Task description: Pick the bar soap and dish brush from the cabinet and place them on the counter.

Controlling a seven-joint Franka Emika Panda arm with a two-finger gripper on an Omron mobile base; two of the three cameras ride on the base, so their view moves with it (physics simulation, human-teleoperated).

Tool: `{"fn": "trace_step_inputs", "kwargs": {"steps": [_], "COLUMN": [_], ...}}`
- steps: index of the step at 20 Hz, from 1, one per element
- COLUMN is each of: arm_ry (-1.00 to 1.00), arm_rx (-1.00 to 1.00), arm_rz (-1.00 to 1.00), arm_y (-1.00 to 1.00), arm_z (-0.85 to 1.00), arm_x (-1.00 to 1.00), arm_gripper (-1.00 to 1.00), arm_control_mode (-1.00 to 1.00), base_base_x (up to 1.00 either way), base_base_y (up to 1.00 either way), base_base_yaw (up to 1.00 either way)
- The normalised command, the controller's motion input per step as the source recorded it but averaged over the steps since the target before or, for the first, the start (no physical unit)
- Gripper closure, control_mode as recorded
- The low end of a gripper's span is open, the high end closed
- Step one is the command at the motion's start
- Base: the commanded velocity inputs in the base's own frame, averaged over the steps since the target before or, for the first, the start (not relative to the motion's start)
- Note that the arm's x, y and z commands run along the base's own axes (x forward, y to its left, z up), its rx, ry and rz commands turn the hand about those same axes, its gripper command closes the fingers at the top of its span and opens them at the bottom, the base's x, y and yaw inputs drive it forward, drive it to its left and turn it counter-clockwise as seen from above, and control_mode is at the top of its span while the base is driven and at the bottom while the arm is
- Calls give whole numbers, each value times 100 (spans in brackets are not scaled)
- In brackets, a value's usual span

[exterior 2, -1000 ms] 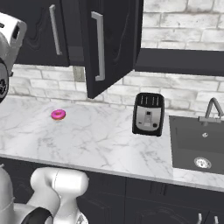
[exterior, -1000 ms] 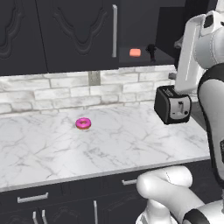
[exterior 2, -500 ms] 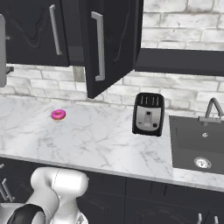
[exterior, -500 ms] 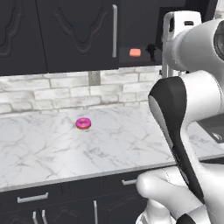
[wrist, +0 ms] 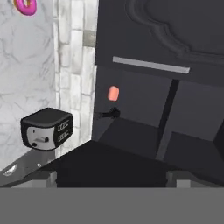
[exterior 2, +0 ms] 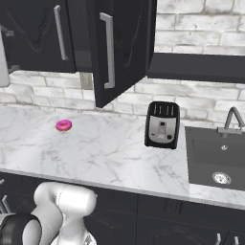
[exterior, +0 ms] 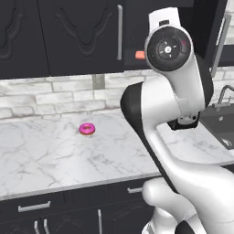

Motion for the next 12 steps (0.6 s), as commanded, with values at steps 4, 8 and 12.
{"fn": "trace_step_inputs", "kwargs": {"steps": [4, 8, 12], "arm_ry": [0, 0, -1], "arm_rx": [-2, 0, 0], "arm_rz": [-30, -27, -18], "arm_y": [-1, -5, -22], "arm_z": [-2, -3, -4], "arm_x": [15, 14, 1], "arm_gripper": [-100, -100, -100], "arm_control_mode": [-100, -100, -100], "base_base_x": [0, 0, 0], "base_base_y": [0, 0, 0], "base_base_yaw": [0, 0, 0]}}
